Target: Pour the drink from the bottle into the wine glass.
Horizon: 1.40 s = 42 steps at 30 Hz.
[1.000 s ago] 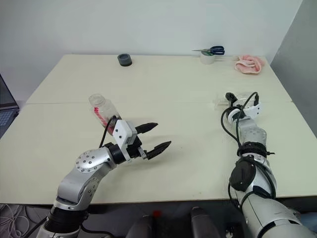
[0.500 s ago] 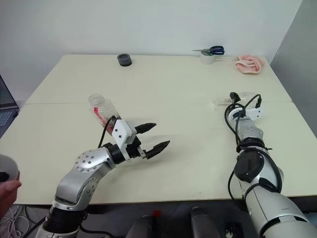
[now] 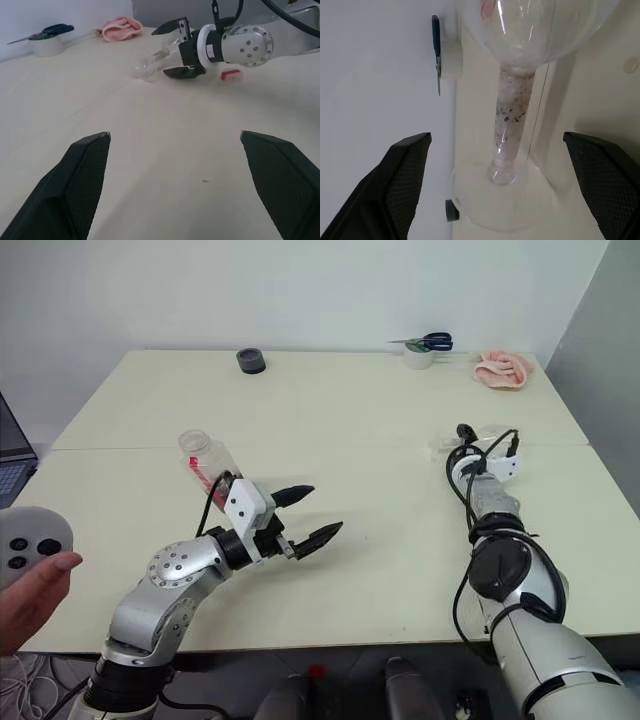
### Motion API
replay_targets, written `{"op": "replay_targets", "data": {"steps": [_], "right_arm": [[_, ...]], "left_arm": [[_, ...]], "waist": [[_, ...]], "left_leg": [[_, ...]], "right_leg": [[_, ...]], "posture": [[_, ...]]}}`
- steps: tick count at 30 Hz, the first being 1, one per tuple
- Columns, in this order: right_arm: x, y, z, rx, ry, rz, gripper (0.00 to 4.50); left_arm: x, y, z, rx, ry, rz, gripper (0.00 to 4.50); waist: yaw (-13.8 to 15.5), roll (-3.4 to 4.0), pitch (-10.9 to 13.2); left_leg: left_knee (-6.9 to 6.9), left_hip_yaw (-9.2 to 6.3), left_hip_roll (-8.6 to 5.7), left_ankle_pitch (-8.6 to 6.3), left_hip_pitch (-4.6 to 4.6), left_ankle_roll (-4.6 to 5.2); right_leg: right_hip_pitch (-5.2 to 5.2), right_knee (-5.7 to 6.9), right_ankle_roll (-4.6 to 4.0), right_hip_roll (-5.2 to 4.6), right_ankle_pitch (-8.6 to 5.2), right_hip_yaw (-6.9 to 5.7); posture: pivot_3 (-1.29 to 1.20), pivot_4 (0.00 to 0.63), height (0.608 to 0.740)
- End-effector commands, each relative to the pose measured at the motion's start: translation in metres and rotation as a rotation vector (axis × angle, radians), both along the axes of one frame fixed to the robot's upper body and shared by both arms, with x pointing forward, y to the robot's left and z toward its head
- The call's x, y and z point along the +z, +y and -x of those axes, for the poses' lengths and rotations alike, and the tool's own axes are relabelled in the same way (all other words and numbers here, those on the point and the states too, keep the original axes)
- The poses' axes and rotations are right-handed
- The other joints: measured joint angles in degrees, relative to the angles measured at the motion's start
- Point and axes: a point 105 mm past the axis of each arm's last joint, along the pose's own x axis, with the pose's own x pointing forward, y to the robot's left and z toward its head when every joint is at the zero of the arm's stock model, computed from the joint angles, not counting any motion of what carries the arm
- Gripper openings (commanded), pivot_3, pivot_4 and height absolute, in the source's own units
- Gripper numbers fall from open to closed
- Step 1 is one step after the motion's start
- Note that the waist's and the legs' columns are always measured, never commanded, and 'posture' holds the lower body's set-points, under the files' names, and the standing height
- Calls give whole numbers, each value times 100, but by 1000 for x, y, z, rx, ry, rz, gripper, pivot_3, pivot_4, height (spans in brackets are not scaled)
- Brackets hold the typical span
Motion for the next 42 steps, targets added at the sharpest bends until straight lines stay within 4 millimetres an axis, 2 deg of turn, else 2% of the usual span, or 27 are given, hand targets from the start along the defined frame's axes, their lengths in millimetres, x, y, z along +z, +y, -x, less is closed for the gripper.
{"op": "replay_targets", "data": {"steps": [1,4,6,7,8,9,14,25,31,35,42], "right_arm": [[15,4,-4,3,-39,0,4328],[13,5,-4,5,-35,1,3596],[12,6,-4,5,-31,1,2735],[12,6,-4,5,-29,1,2513],[11,6,-4,5,-28,1,2049],[9,6,-3,5,-24,2,1850],[7,5,-2,3,-18,6,41],[8,-4,-2,-28,-19,6,14],[17,-1,-3,-13,-44,114,14],[18,-9,-2,-55,-47,50,869],[8,-15,3,-77,-1,9,3215]], "left_arm": [[13,2,4,8,-50,6,4492],[12,1,5,10,-48,7,4500],[12,1,6,11,-47,7,4500],[12,1,6,12,-46,7,4500],[11,1,7,14,-45,7,4500],[10,1,7,17,-43,7,4500],[9,2,8,19,-42,4,4500],[8,3,5,13,-48,-4,4500],[10,6,4,20,-54,-7,4500],[9,7,3,20,-54,-9,4500],[8,6,2,12,-49,-8,4500]], "waist": [[0,0,0],[0,0,0],[0,0,0],[1,0,0],[1,0,0],[0,0,0],[0,0,0],[0,1,0],[0,1,1],[3,1,0],[0,1,1]], "left_leg": [[0,0,0,0,0,0],[0,0,0,0,0,0],[0,0,0,0,-1,0],[0,0,0,0,-1,0],[0,0,0,0,0,0],[0,0,0,0,0,0],[0,0,0,0,0,0],[0,-1,0,0,1,0],[0,-1,0,0,1,0],[0,-1,0,0,0,0],[0,-1,1,0,1,0]], "right_leg": [[0,0,0,0,0,0],[0,0,0,0,0,0],[0,0,0,0,0,0],[0,0,0,0,0,0],[0,0,0,0,0,0],[0,0,0,0,0,0],[0,0,-1,0,0,-1],[2,0,-1,0,0,-1],[1,0,-1,0,0,-1],[1,0,-6,0,4,-1],[1,1,-20,0,12,-2]], "posture": [[0,150,740],[0,150,740],[0,150,740],[0,150,740],[0,150,740],[0,150,740],[0,150,740],[0,150,740],[0,150,740],[0,150,740],[0,150,740]]}}
